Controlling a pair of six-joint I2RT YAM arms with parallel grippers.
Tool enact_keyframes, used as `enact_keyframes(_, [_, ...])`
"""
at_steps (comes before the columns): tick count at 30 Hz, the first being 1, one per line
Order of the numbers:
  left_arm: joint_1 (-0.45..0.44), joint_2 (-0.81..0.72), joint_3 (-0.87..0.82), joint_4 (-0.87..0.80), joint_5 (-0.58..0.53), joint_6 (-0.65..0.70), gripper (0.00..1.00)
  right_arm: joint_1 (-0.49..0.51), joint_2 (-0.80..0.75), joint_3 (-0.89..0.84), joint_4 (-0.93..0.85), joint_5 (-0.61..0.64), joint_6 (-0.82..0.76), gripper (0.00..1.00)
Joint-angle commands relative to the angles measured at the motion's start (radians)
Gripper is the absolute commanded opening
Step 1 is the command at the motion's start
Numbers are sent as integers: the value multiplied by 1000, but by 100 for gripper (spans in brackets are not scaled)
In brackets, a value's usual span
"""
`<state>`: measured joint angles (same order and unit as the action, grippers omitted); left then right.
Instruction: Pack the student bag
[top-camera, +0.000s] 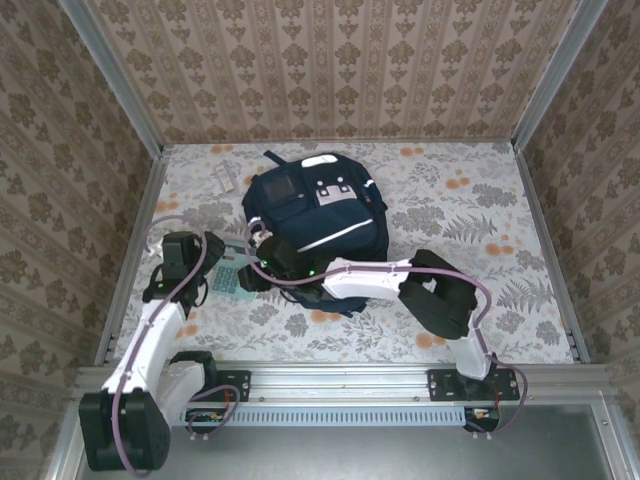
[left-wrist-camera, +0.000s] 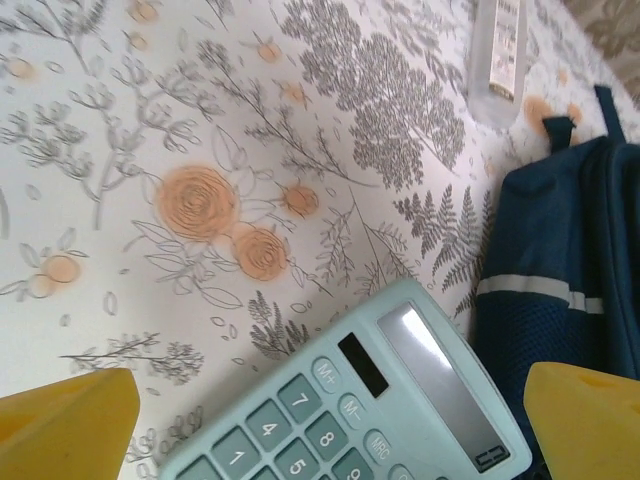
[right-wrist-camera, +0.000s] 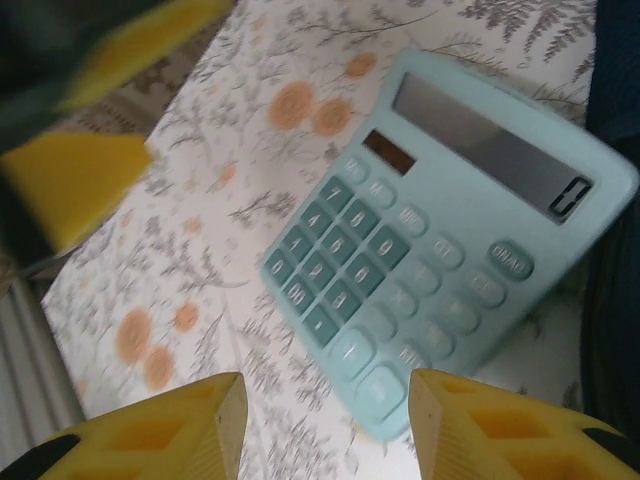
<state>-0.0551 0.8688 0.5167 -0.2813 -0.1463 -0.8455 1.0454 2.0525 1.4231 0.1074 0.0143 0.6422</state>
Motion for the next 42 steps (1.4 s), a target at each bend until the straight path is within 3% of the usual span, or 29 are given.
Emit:
enact_keyframes(1, [8, -73, -22, -43, -53, -24, 100, -41, 78, 79, -58, 58, 49, 48])
enact_keyframes(10, [9, -96, -26, -42, -39, -30, 100, -125, 161, 163, -199, 192, 40, 49])
enact_keyframes(20, [11, -77, -26, -32, -20, -36, 100, -153, 254, 296, -249, 131, -29, 53])
enact_keyframes(25, [11, -76, -27, -26, -10, -35, 100, -176, 291, 313, -200, 34, -40, 52])
enact_keyframes(32, [13, -64, -23, -19, -3, -33, 100, -179, 314, 345, -186, -78, -81, 45])
enact_keyframes(42, [13, -59, -24, -19, 1, -35, 100, -180, 299, 304, -151, -104, -92, 24])
